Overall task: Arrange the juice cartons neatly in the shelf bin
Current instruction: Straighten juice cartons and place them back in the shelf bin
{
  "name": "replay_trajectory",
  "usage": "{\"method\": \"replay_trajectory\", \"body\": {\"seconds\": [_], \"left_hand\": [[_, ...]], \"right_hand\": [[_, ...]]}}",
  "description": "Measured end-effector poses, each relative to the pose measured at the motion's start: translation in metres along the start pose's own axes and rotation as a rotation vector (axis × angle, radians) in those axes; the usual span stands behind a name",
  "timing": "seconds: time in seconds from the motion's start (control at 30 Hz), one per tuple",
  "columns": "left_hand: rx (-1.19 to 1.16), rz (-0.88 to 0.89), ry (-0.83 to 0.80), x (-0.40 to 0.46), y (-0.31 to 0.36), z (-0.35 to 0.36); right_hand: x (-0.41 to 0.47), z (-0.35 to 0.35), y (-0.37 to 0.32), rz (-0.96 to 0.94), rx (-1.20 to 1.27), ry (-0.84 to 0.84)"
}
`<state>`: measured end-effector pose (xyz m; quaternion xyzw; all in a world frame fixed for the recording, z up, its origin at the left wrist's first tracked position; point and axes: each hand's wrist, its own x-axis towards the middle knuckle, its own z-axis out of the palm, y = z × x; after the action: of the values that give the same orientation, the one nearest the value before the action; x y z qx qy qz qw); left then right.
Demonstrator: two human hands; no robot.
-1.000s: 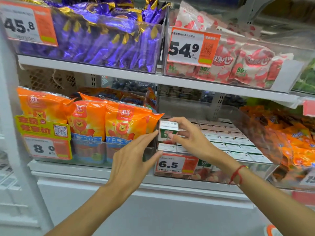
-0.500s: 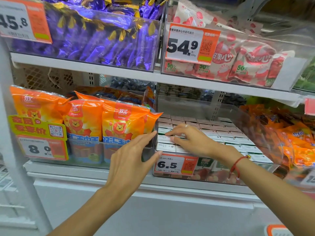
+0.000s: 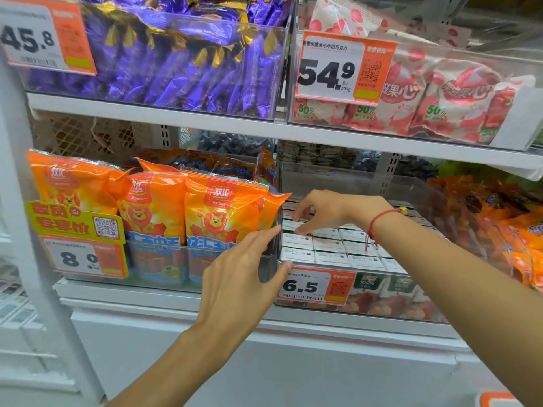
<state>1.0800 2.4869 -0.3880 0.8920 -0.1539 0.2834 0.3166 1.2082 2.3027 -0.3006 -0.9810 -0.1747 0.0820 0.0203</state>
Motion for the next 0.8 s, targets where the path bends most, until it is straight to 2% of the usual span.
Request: {"method": "replay_trajectory", "body": {"seconds": [0.17,0.27,0.4,0.63,0.73,0.8], "left_hand": [[-0.008,0.007,-0.003,0.0,0.001,0.0],[-0.006,0.005,-0.011,0.0,0.002,-0.001],[-0.01,0.014,-0.021,0.0,0.002,-0.004],[-0.073,-0.009,-0.009,-0.004,0.019,-0.018],[-0.169,-0.062,-0.033,-0.005,0.035,-0.025],[-0.254,-0.131,-0.118,-0.004,0.044,-0.028]], "right_hand": [[0.004,0.002,-0.001,-0.005,0.044,-0.006],[-0.004,0.004,-0.001,-0.047,0.011,0.044],[-0.03,0.001,-0.002,-0.086,0.112,0.216],[-0.103,0.006,-0.015,-0.061,0.606,0.643],[-0.136,0.009,-0.026,-0.03,0.702,0.742],[-0.155,0.015,-0.031,-0.025,0.745,0.772]]}}
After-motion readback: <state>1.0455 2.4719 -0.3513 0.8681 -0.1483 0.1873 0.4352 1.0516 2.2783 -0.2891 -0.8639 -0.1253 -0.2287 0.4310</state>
